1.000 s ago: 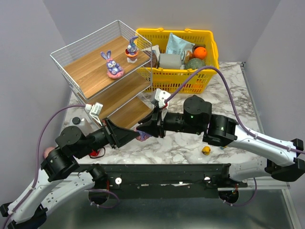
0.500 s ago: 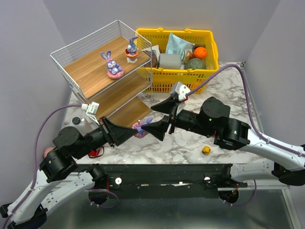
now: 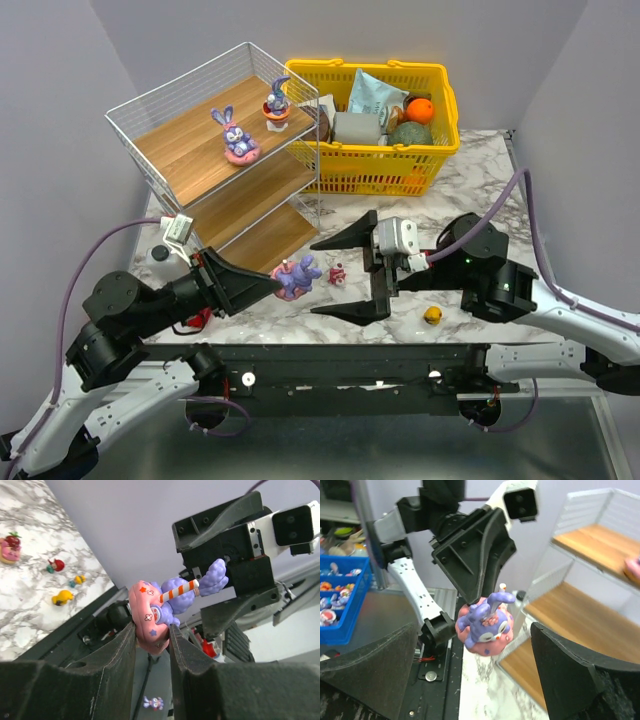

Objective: Place and organize the plastic toys onto the shelf

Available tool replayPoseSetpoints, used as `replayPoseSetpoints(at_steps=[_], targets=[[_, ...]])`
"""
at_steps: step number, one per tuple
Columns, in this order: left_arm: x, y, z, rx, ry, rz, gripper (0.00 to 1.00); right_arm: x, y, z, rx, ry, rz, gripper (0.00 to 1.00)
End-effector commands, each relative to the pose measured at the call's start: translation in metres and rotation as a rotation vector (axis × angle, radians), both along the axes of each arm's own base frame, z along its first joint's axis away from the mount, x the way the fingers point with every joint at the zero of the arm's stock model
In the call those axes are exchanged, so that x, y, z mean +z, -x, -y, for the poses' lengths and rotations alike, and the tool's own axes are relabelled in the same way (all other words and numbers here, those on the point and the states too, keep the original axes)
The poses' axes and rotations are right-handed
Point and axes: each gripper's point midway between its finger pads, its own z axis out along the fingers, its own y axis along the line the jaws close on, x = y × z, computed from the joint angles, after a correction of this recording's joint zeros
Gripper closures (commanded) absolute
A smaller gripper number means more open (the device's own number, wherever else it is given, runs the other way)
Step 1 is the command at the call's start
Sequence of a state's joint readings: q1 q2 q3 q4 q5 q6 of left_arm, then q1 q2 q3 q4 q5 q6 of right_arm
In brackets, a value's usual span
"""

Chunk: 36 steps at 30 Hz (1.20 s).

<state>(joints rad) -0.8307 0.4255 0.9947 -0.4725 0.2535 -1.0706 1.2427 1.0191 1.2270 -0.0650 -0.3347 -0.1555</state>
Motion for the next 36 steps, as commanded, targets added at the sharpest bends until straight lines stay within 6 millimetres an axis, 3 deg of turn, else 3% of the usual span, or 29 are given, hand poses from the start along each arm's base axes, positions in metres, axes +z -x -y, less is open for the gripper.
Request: replayPoseSetpoints(at_steps=[1,11,16,23,26,30,36], targets=[[0.035,0.035,-0.009,-0.127,0.094,0.055,1.0,0.021,0.025,-0.011,0.17,-0.041,0.163,0.0],[0.051,0.057,-0.015,-0.212,0.149,0.057,1.0,0.033,0.042,-0.027,0.305,-0.061,0.206,0.01],[0.055,0.061,-0.016,-0.23,0.168,0.064,1.0,0.032,0.052,-0.029,0.372,-0.05,0.182,0.1],[0.059,0.064,-0.018,-0.238,0.18,0.07,1.0,0.031,0.048,-0.041,0.371,-0.034,0.139,0.15],[0.057,0.063,-0.017,-0.237,0.176,0.063,1.0,0.032,0.047,-0.047,0.376,-0.03,0.129,0.24],[0.056,0.064,-0.018,-0.241,0.179,0.061,1.0,0.033,0.048,-0.05,0.386,-0.027,0.113,0.59],[0.059,0.064,-0.019,-0.234,0.181,0.067,1.0,0.027,0.046,-0.049,0.377,-0.02,0.089,0.92]])
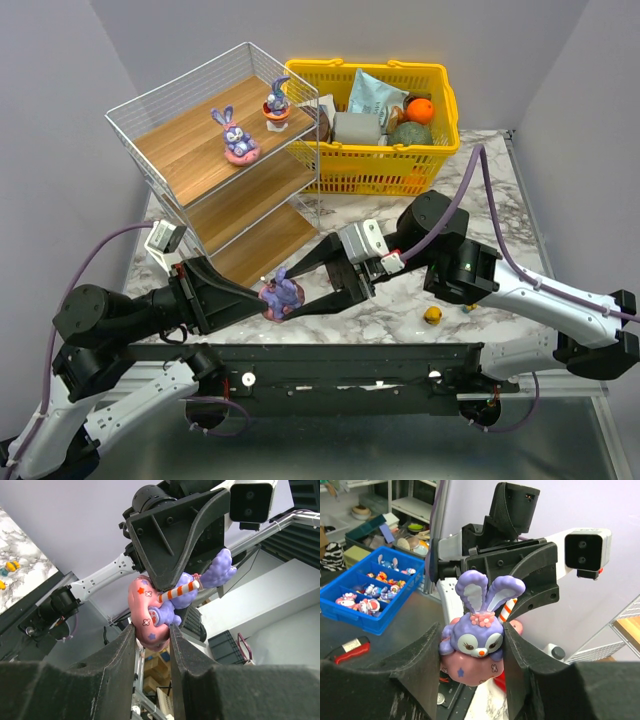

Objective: Place and organize the plastic toys onto the shelf

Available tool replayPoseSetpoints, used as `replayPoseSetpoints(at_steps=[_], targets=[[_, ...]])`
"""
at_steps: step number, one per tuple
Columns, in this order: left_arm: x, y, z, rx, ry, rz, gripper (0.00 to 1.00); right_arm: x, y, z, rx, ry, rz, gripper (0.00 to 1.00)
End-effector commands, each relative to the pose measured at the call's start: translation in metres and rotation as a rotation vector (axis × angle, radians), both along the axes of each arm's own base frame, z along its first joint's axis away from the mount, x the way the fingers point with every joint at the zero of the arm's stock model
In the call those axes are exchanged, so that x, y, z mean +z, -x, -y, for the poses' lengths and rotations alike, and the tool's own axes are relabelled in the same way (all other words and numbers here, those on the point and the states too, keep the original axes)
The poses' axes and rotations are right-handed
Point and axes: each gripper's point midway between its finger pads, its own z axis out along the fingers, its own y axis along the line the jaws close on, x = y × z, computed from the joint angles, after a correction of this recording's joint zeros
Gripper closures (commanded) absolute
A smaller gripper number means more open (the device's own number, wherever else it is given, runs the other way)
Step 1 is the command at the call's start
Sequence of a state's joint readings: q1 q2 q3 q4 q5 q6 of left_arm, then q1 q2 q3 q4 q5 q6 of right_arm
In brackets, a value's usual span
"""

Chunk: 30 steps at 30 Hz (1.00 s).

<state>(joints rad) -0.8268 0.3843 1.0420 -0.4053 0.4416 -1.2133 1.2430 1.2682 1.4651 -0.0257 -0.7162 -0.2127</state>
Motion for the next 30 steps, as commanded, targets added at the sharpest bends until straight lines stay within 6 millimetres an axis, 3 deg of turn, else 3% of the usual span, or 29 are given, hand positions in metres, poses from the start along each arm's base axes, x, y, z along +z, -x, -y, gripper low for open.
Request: replayPoseSetpoints(at_steps=[1,3,5,6,8,9,12,16,17,19,20,21,22,23,25,26,27,28,30], targets=[[0.017,0.013,-0.008,-0.023,0.042,0.068,1.0,0.006,0.003,-0.001,0.009,-0.019,-0.027,0.95],[0.018,0.012,-0.009,-0.013,0.039,0.075,0.99,0.008,0.003,-0.001,0.008,-0.027,-0.035,0.99],[0.018,0.009,-0.011,0.014,0.032,0.075,0.84,0.012,0.001,-0.002,-0.002,-0.035,-0.046,0.99],[0.019,0.007,-0.013,0.031,0.032,0.081,0.61,0.014,0.0,-0.002,-0.008,-0.041,-0.05,0.99],[0.018,0.005,-0.02,0.08,0.005,0.105,0.4,0.018,-0.006,-0.003,-0.048,-0.052,-0.077,0.99],[0.018,-0.004,-0.026,0.148,-0.005,0.112,0.23,0.019,-0.01,-0.004,-0.071,-0.055,-0.088,0.99],[0.015,-0.021,-0.052,0.339,-0.064,0.163,0.06,0.027,-0.029,-0.003,-0.189,-0.094,-0.142,0.99],[0.012,-0.036,-0.102,0.596,-0.135,0.215,0.01,0.043,-0.06,-0.003,-0.356,-0.147,-0.25,0.99],[0.011,-0.037,-0.109,0.631,-0.155,0.25,0.01,0.039,-0.074,-0.009,-0.425,-0.141,-0.271,0.99],[0.01,-0.04,-0.132,0.731,-0.176,0.266,0.01,0.054,-0.086,-0.014,-0.476,-0.163,-0.341,0.99],[0.01,-0.039,-0.138,0.75,-0.189,0.277,0.01,0.052,-0.099,-0.018,-0.537,-0.156,-0.368,0.99],[0.008,-0.039,-0.144,0.773,-0.203,0.295,0.01,0.043,-0.111,-0.034,-0.572,-0.13,-0.384,0.99],[0.007,-0.039,-0.151,0.795,-0.222,0.301,0.01,0.058,-0.115,-0.036,-0.59,-0.157,-0.417,0.99],[0.006,-0.04,-0.156,0.82,-0.236,0.305,0.01,0.058,-0.125,-0.042,-0.637,-0.16,-0.439,0.99],[0.002,-0.042,-0.163,0.849,-0.282,0.323,0.01,0.041,-0.143,-0.068,-0.703,-0.129,-0.479,0.99],[0.0,-0.044,-0.165,0.864,-0.297,0.325,0.01,0.059,-0.148,-0.068,-0.742,-0.167,-0.493,0.99],[-0.001,-0.045,-0.167,0.87,-0.309,0.33,0.01,0.058,-0.154,-0.074,-0.786,-0.17,-0.507,0.99],[-0.005,-0.046,-0.168,0.875,-0.332,0.335,0.01,0.042,-0.164,-0.095,-0.833,-0.146,-0.505,0.99],[-0.01,-0.048,-0.171,0.894,-0.358,0.334,0.01,0.052,-0.176,-0.098,-0.928,-0.166,-0.525,0.99]])
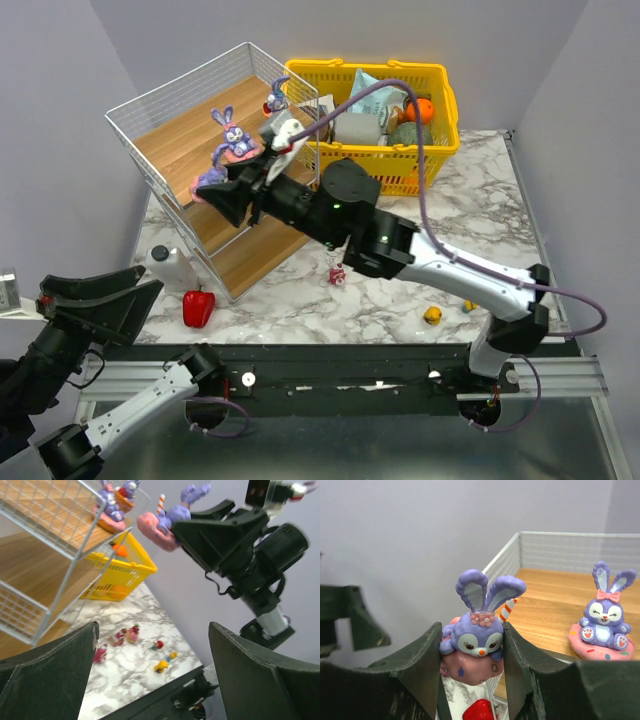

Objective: Place and organize the plastic toys onto the shelf

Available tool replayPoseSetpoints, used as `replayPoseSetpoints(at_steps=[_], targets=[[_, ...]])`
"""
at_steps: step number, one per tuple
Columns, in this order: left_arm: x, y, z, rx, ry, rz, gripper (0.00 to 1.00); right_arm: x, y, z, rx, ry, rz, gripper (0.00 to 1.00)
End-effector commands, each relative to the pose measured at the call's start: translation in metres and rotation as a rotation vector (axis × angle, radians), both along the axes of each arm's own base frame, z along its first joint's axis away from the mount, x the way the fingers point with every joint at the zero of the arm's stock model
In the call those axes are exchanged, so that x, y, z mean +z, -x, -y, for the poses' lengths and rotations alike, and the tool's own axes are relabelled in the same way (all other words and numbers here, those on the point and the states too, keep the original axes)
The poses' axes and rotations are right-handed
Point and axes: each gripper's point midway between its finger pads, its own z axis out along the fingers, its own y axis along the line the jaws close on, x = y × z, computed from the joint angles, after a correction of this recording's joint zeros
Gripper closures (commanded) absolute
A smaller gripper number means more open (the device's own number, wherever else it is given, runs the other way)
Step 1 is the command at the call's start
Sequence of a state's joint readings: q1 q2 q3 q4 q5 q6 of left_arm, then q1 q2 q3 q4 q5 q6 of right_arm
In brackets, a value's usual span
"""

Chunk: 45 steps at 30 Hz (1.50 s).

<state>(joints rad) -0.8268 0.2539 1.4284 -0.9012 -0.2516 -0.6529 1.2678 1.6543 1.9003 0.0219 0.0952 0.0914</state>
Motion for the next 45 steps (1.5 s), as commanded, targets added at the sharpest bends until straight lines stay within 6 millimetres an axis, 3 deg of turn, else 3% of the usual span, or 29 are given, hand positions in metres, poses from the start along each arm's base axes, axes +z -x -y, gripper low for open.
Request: replayPoseSetpoints(at_steps=[1,2,4,5,15,22,23,30,33,45], targets=[[-0.028,-0.016,-0.015,0.125,-0.143,-0.04,0.01,-0.017,-0.037,-0.025,-0.25,0.024,-0.108,0.99],[-0.03,-0.017,-0.016,0.133,-0.148,-0.043,0.01,-0.021,-0.041,-0.029,-0.281,0.034,-0.118,0.99],[-0.033,-0.017,-0.02,0.149,-0.153,-0.047,0.01,-0.008,-0.045,-0.029,-0.316,-0.005,-0.125,0.99],[-0.033,-0.017,-0.021,0.153,-0.155,-0.045,0.01,-0.02,-0.052,-0.035,-0.353,0.013,-0.144,0.99],[-0.031,-0.012,-0.033,0.179,-0.143,-0.031,0.01,-0.028,-0.066,-0.034,-0.44,-0.011,-0.196,0.99],[-0.033,-0.013,-0.033,0.185,-0.143,-0.033,0.01,-0.036,-0.07,-0.05,-0.445,0.05,-0.142,0.99],[-0.033,-0.013,-0.034,0.187,-0.142,-0.032,0.01,-0.047,-0.073,-0.055,-0.455,0.078,-0.141,0.99],[-0.034,-0.015,-0.033,0.191,-0.149,-0.038,0.01,-0.054,-0.079,-0.054,-0.496,0.095,-0.13,0.99],[-0.035,-0.016,-0.034,0.199,-0.153,-0.041,0.01,-0.056,-0.078,-0.058,-0.481,0.102,-0.122,0.94],[-0.035,-0.018,-0.035,0.212,-0.158,-0.041,0.01,-0.071,-0.08,-0.066,-0.484,0.172,-0.073,0.61]])
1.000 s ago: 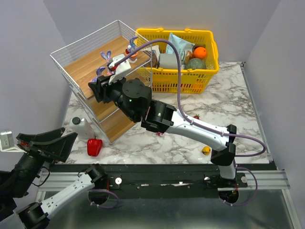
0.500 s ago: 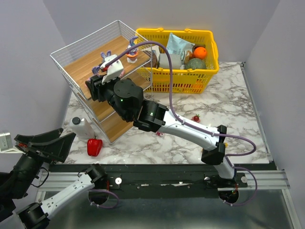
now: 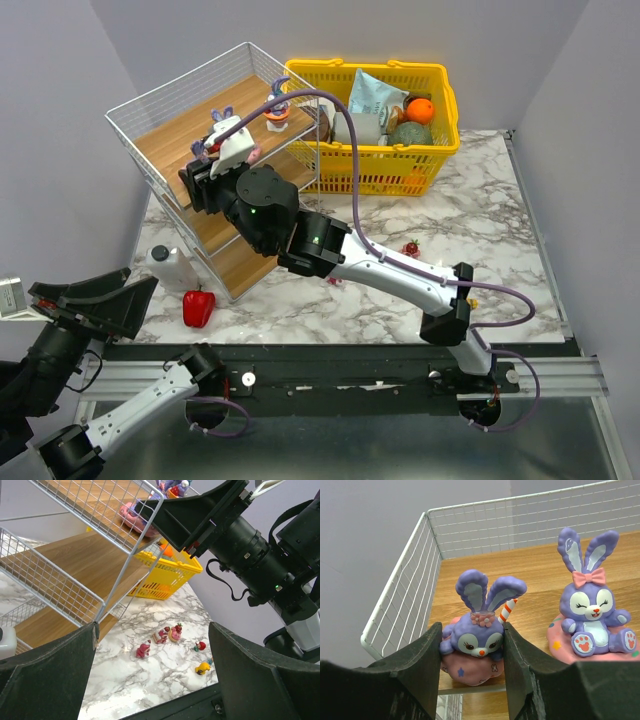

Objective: Place and organize the plastic toys onto the shelf

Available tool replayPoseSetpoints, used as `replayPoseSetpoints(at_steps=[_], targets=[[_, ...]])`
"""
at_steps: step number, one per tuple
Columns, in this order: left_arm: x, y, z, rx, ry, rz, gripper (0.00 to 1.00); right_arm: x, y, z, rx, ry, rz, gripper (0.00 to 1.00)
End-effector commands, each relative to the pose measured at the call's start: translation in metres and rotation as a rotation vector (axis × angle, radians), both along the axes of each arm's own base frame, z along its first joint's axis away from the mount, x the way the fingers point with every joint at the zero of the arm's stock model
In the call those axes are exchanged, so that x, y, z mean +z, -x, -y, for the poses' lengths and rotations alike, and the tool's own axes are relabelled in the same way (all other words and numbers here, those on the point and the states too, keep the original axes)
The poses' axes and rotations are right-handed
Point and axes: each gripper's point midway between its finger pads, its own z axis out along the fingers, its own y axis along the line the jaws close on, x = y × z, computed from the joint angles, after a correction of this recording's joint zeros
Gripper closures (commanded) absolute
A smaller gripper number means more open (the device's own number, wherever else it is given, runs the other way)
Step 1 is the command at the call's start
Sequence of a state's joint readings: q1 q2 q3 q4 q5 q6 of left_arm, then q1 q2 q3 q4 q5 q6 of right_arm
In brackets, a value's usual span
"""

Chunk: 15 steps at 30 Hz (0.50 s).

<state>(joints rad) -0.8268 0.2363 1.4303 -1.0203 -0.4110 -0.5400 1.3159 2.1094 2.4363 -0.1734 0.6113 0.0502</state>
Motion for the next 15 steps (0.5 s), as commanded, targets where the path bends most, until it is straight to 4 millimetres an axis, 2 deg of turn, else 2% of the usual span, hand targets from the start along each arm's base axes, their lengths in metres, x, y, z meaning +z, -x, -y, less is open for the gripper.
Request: replayPoseSetpoints(at_steps=[1,12,15], targets=[[-0.0027,-0.0025,-0.0065,0.036,-0.012,0.002,0.01,-0.0191,-0.0029,-0.0073,-0.016,0.103,0.037,0.59],[-0.0048,-0.0046,-0.0061,0.041,-0.013,-0.007,0.01,-0.0216,-0.0047,-0.0122,-0.02,0.118,0.083,0.32],[-0.0044,-0.0047,-0.0066,0.041,-0.013,-0.008,0.01,-0.0161,-0.0008,-0.011,-0.001,0.102,0.089,0.25]])
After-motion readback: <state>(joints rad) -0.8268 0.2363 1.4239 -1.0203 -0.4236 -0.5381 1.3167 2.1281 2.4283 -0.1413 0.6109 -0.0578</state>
